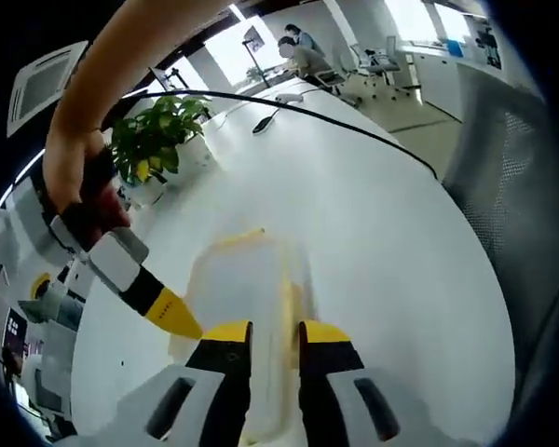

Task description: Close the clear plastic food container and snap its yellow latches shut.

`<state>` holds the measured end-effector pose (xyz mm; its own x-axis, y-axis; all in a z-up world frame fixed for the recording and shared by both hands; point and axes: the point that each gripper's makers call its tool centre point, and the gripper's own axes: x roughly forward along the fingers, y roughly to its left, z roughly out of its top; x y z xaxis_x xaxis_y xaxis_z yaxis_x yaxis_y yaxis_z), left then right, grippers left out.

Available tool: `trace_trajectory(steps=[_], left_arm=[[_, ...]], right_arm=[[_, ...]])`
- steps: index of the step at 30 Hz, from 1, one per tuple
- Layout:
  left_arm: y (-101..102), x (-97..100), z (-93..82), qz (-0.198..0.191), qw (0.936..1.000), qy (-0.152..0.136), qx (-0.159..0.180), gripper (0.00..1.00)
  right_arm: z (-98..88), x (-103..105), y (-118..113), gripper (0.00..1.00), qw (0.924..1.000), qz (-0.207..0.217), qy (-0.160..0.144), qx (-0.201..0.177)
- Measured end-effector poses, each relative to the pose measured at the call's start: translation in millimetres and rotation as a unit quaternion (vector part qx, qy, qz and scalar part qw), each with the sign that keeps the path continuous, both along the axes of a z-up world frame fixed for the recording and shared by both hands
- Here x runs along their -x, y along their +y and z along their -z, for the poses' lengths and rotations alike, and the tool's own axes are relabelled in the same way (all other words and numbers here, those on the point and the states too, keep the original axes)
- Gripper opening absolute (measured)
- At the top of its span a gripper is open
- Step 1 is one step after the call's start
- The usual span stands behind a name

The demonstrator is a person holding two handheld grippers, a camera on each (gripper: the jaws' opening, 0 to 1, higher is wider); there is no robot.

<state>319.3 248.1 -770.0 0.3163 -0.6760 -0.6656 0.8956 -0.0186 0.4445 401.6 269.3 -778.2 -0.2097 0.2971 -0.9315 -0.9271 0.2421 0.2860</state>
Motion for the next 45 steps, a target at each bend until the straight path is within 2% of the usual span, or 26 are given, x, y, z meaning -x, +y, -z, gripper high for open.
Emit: trace_trajectory(steps=[9,12,14,18,19,20,24,29,31,33,35,37,40,42,45], left_arm=[[-0.3,-1.2,1.2,-0.011,0.9997,-0.004,-0.020,0.10],[-0.3,0.4,2.0,0.004,0.9996,-0.019,-0.023,0.09],[-0.1,-0.2,2.0,-0.004,0.9996,-0.017,-0.021,0.09],[-1.2,0.7,2.3,0.000,0.9991,-0.030,-0.031,0.07],[-7.7,-0.4,1.1,0.010,0.9988,-0.041,-0.026,0.07],[-7.3,-0.5,5.6,-0.003,0.9990,-0.031,-0.031,0.07],[-0.2,-3.8,-1.1,-0.008,0.9994,-0.024,-0.024,0.07],[-0.7,-2.2,1.1,-0.006,0.9987,-0.039,-0.033,0.07],[-0.2,-2.8,1.0,-0.012,0.9988,-0.035,-0.032,0.07],[0.0,-1.9,1.6,-0.008,0.9984,-0.044,-0.035,0.07],[0.3,-2.5,1.5,-0.008,0.9984,-0.044,-0.035,0.07],[0.7,-2.8,1.5,-0.012,0.9984,-0.043,-0.033,0.07],[0.6,-2.0,2.0,-0.014,0.9980,-0.052,-0.032,0.07],[0.0,-2.6,1.6,-0.014,0.9976,-0.056,-0.038,0.07],[-0.4,-1.3,2.4,-0.015,0.9973,-0.062,-0.036,0.07]], right_arm=[[1.6,-2.7,-0.7,0.25,0.9999,0.002,0.009,0.006],[2.0,-3.5,-0.7,0.24,0.9999,0.000,0.009,0.006],[2.5,-2.9,-1.0,0.24,0.9999,0.001,0.013,0.005],[2.5,1.3,-1.2,0.24,0.9998,0.003,0.019,0.001],[2.8,2.2,-1.7,0.24,0.9997,0.004,0.023,0.003],[2.9,1.0,-1.6,0.23,0.9998,0.002,0.021,0.004],[3.6,-4.5,-1.7,0.22,0.9997,-0.011,0.022,0.009],[4.2,-10.9,-2.6,0.20,0.9990,-0.019,0.039,0.010],[3.7,-5.9,-2.8,0.20,0.9987,-0.030,0.040,0.008],[4.7,-2.0,-1.9,0.21,0.9982,-0.046,0.039,0.005],[6.2,-3.6,-1.3,0.21,0.9975,-0.048,0.051,-0.001],[5.8,-0.8,-1.2,0.20,0.9969,-0.065,0.045,-0.004],[5.6,1.9,-1.7,0.19,0.9971,-0.059,0.046,-0.005],[9.4,3.8,-2.8,0.18,0.9967,-0.054,0.060,-0.003],[10.8,2.9,-1.0,0.18,0.9964,-0.061,0.059,-0.009]])
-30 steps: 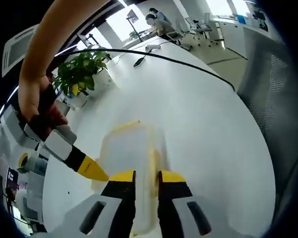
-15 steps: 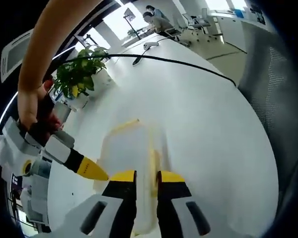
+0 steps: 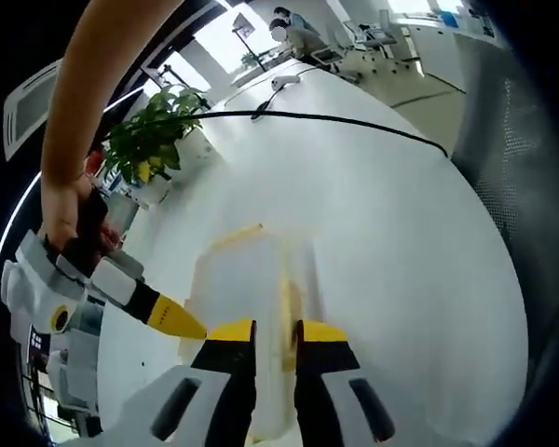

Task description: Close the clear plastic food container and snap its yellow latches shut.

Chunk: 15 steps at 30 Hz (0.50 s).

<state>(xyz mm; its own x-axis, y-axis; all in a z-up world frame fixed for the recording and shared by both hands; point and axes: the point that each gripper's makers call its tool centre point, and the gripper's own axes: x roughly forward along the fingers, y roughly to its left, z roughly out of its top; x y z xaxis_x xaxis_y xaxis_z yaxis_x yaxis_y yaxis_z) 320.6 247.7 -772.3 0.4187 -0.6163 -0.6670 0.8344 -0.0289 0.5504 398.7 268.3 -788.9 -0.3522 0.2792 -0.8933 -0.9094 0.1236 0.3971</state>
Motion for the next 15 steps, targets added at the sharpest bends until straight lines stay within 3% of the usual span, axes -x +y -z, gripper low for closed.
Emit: trace_trajectory(steps=[15], left_arm=[[-1.2,-0.6,-0.8,-0.007,1.0000,-0.001,-0.002,0.09]], right_arm=[[-8.5,14.0,5.5,0.19,0.9988,-0.019,-0.042,0.019]])
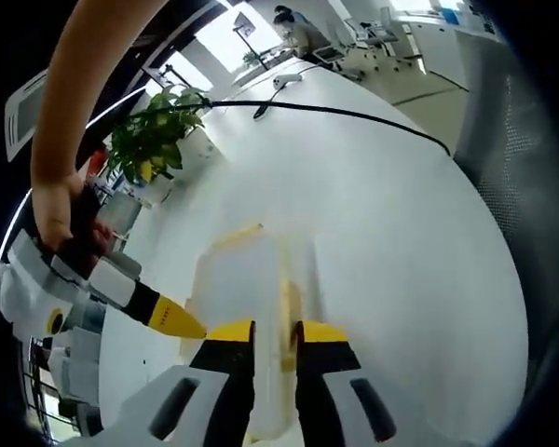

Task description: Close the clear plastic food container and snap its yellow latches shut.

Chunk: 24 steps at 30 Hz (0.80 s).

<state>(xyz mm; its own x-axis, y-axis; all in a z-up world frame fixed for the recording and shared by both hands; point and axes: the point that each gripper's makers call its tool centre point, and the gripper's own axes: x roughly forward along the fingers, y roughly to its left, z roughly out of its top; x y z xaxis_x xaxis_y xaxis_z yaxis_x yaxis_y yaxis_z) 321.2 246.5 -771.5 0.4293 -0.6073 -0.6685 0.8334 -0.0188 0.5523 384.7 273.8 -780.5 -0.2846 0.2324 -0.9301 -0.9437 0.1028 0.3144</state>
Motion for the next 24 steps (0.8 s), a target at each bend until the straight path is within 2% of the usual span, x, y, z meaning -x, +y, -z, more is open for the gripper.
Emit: trace_trajectory(steps=[7,11,16,20,23,24], left_arm=[[-0.6,-0.5,-0.1,0.000,1.0000,0.002,-0.002,0.09],[-1.3,-3.1,-0.1,-0.004,1.0000,0.004,-0.001,0.09],[-1.8,-4.3,-1.8,-0.010,0.9997,0.023,0.001,0.09],[-2.9,-1.8,-4.2,-0.029,0.9963,0.076,0.027,0.07],[-1.4,-2.9,-5.3,-0.022,0.9968,0.074,0.022,0.07],[-1.0,-5.5,-7.6,-0.025,0.9976,0.061,0.024,0.10]], right_arm=[[-1.9,-3.5,-2.3,0.19,0.9998,-0.002,-0.018,0.010],[-2.8,-9.4,-6.4,0.20,0.9994,0.013,-0.030,0.014],[-6.1,-12.8,-8.5,0.17,0.9976,0.005,-0.067,0.014],[-8.2,-14.1,-10.4,0.17,0.9948,0.029,-0.097,-0.001],[-10.1,-17.8,-11.6,0.16,0.9917,0.043,-0.118,-0.025],[-11.4,-25.1,-13.2,0.16,0.9896,0.049,-0.132,-0.028]])
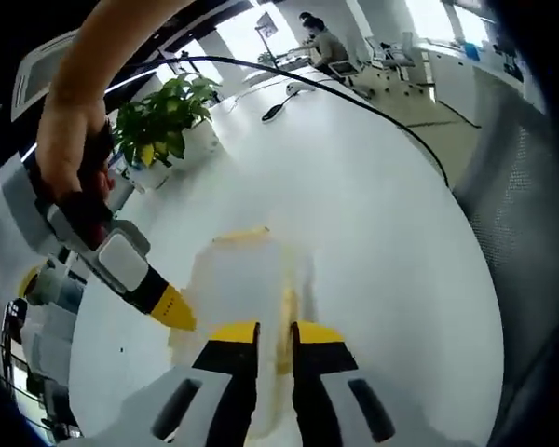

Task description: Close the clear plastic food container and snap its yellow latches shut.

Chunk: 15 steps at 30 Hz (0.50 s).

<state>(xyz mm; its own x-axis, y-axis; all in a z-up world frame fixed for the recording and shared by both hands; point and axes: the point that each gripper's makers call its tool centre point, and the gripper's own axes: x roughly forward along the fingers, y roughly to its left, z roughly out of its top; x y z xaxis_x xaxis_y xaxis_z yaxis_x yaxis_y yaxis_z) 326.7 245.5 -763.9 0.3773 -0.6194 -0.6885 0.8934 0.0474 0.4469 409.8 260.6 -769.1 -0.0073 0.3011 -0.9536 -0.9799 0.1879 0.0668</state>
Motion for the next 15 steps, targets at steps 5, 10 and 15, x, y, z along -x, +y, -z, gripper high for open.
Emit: trace_trajectory(steps=[5,10,15], left_arm=[[0.9,-0.5,-12.2,0.000,0.9999,-0.005,0.016,0.21],[9.7,-4.6,-27.2,-0.020,0.9989,0.005,0.043,0.34],[23.6,-9.9,-36.5,-0.029,0.9986,-0.004,0.045,0.46]], right_arm=[[-17.7,-6.8,3.3,0.35,0.9969,0.045,-0.025,-0.060],[-31.7,-4.9,6.7,0.45,0.9920,0.043,-0.058,-0.104],[-43.6,6.1,-0.7,0.48,0.9865,0.050,-0.076,-0.136]])
